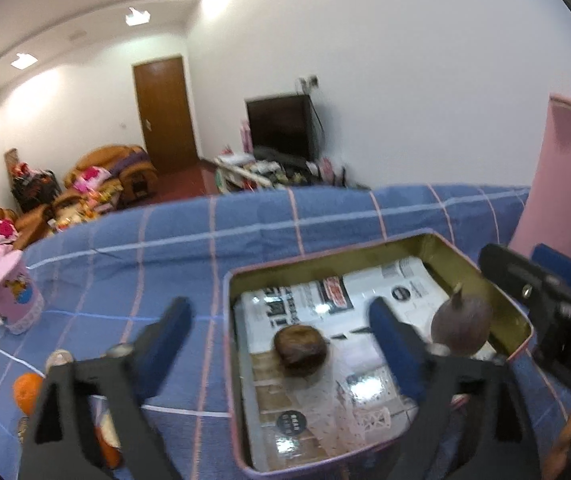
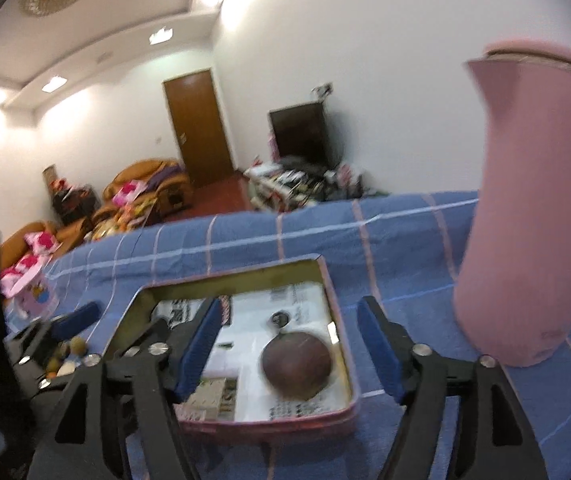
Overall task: Organize fruits
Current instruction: 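Carry both fruits into the tin box and open both grippers, then withdraw both tools from the tin box back toward the fruit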
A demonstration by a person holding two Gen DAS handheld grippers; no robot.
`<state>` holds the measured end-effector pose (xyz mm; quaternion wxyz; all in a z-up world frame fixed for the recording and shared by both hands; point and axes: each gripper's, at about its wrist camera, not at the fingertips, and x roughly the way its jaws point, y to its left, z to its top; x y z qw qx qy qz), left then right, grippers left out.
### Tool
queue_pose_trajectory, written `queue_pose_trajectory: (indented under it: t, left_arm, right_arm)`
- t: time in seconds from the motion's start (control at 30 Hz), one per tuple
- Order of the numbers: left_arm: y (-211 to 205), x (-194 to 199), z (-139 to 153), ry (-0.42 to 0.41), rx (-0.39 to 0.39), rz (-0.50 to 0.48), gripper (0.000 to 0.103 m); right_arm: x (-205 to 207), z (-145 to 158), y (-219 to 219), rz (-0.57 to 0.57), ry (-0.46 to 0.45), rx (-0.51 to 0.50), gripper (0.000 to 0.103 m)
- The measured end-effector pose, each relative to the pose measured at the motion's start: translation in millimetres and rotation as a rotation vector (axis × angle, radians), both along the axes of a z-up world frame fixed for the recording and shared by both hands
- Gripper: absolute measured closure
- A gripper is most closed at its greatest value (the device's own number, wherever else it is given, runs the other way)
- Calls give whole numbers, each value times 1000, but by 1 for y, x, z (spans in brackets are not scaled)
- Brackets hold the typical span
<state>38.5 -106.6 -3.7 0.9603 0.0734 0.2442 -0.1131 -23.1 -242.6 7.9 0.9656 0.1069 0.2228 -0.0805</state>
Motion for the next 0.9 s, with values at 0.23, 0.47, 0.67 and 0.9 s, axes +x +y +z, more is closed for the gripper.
queue_pose_trajectory:
  t: [0.23, 0.47, 0.67, 0.9]
  left_arm:
    - [2, -10, 5, -57, 21, -13, 0]
    - [15, -18, 7, -84, -10, 11, 0]
    - [29, -25, 6, -89, -7, 48, 0]
    - [48, -29, 5, -83, -27, 74, 0]
  right_arm:
    - [-10, 7, -1, -78, -77, -44, 24]
    - [-10, 5, 8, -83, -103, -123, 18]
    - [-19, 7, 18, -93, -137, -184, 18]
    - [-26, 5, 24, -99, -124, -164, 18]
